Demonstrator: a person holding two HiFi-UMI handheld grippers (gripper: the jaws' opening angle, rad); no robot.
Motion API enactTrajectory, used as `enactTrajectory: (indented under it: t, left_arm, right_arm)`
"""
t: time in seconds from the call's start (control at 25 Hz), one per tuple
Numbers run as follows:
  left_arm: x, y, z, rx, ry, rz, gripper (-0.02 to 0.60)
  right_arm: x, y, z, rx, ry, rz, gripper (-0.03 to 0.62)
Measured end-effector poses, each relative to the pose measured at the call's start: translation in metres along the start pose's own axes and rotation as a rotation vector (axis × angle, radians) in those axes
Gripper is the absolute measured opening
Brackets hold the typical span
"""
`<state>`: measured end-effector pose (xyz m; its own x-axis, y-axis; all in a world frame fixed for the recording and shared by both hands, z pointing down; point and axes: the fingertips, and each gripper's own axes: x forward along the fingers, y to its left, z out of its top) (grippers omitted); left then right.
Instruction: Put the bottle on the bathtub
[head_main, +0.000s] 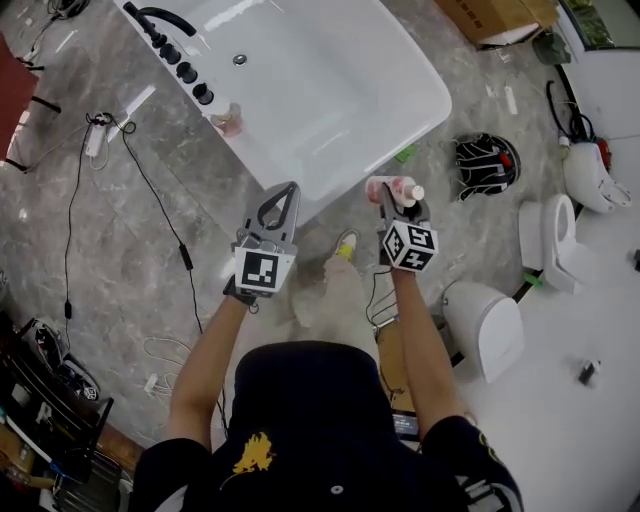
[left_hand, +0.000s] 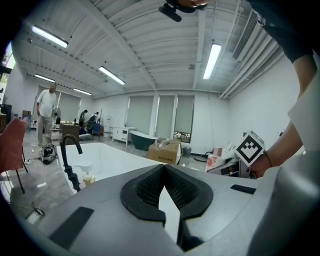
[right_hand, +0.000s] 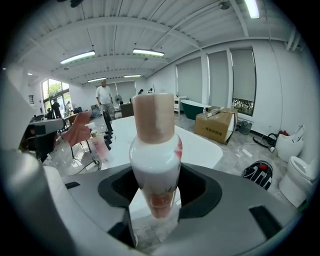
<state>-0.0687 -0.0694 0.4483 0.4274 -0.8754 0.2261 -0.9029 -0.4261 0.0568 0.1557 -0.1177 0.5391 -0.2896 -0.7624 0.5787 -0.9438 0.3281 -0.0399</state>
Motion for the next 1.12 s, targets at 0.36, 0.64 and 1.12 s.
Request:
enactTrajectory:
  t: [0.36, 0.64, 1.12]
  left_arm:
    - [0.057, -0.016, -0.053, -0.007, 0.029, -0.025, 0.018]
    - [0.078, -0.021, -0.07, -0.001, 0.035, -0.032, 0.018]
    - [0.086, -0.037, -0.098, -0.105, 0.103, -0.09, 0.018]
  right_arm:
    - [0.056, -0.03, -0.04, 0.076, 0.0, -0.085, 0.221]
    - [0.085, -0.047, -0.063, 0.092, 0.016, -0.124, 0.221]
    - [0.11, -0.046, -0.071, 0.076, 0.007, -0.103, 0.221]
